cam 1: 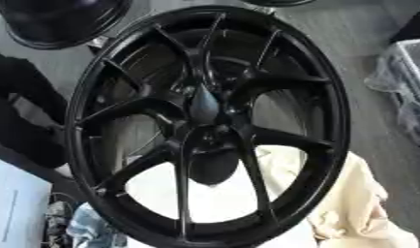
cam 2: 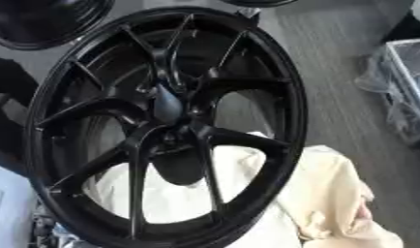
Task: Pull the pin out of the wheel hub.
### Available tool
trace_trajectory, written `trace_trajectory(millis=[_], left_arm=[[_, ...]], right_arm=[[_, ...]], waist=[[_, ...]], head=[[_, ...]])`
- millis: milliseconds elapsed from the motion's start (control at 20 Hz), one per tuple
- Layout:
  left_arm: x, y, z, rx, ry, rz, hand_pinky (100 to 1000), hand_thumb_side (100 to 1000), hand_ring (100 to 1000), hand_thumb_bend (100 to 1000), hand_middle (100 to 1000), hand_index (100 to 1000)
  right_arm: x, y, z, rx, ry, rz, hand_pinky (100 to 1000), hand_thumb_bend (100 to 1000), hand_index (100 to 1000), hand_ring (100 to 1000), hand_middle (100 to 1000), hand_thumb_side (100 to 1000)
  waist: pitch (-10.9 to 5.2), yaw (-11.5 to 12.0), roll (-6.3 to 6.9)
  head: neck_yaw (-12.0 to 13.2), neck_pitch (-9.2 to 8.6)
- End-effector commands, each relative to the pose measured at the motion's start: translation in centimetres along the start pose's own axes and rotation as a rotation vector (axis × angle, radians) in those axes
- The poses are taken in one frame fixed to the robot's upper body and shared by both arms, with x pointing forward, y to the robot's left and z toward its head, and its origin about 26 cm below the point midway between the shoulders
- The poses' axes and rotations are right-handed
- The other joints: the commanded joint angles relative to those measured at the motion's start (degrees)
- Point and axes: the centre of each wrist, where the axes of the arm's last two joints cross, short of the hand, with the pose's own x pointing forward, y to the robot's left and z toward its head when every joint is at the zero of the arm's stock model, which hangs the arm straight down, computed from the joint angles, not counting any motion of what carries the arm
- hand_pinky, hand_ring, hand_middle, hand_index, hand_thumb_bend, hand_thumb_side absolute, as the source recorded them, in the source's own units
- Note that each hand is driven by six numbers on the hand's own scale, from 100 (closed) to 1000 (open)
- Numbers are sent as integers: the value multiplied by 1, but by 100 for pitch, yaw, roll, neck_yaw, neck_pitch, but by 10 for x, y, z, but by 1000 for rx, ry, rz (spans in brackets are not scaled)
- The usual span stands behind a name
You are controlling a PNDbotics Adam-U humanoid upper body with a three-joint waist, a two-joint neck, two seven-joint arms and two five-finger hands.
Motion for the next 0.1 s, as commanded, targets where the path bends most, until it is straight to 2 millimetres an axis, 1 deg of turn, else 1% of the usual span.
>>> trace_trajectory(millis=[50, 100], left_arm=[[-11, 2, -3, -5, -11, -44, 677, 866, 743, 193, 750, 752], [-15, 3, -3, -4, -8, -52, 678, 866, 743, 193, 750, 752]], right_arm=[[9, -1, -3, 10, -29, 3, 1000, 100, 856, 914, 841, 544], [9, -1, -3, 10, -29, 3, 1000, 100, 856, 914, 841, 544]], waist=[[-114, -8, -21], [-114, -8, -21]], head=[[11, -43], [13, -41]])
